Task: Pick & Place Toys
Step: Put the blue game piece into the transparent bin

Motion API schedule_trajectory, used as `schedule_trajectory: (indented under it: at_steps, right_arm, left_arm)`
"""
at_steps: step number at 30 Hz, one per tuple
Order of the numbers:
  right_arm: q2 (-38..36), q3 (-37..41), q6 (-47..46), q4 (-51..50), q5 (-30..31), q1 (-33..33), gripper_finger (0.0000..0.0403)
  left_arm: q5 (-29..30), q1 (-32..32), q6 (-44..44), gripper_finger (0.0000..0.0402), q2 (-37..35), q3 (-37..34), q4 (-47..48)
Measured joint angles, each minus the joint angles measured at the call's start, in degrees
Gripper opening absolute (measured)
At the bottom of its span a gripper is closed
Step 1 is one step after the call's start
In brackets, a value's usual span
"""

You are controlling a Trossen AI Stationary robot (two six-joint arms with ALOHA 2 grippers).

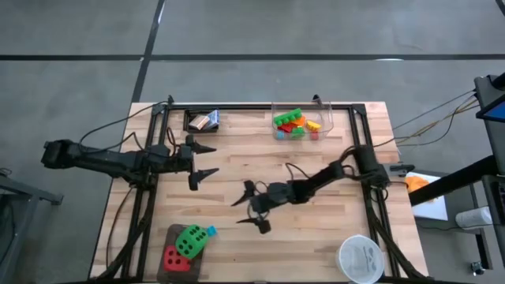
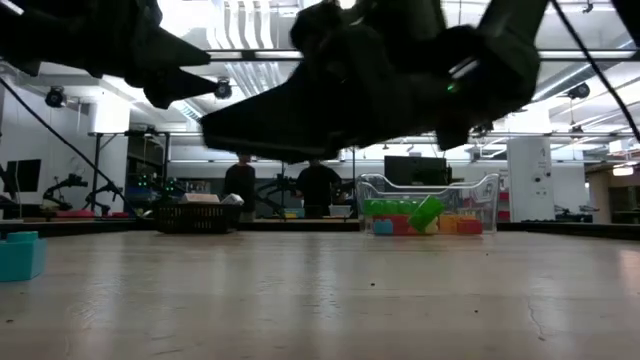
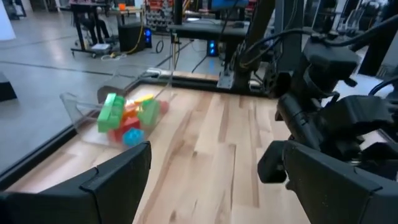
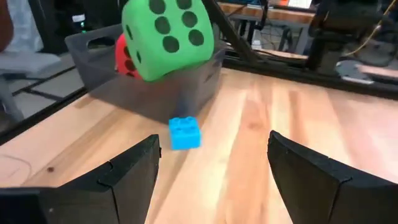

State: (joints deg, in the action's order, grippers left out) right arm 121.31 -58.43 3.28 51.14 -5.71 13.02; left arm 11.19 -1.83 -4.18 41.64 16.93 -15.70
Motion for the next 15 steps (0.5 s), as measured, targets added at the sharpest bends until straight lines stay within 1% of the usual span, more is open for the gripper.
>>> schedule_trajectory:
  at_steps: [4, 10, 15]
  right_arm:
    - [4.5, -6.0, -1.2, -3.1, -3.2, -0.7, 0.029]
    - [9.3, -16.2, -0.9, -16.2, -7.4, -0.6, 0.029]
    - [12.6, -22.8, -0.8, -20.9, -10.3, -0.6, 0.029]
  left_arm:
    - [0.9, 0.0, 1.0, 0.0362, -0.2, -1.3, 0.0]
    - [1.3, 0.0, 1.0, 0.0362, 0.5, -1.6, -1.1]
    - [1.3, 0.0, 1.2, 0.0362, -0.3, -1.5, -1.6]
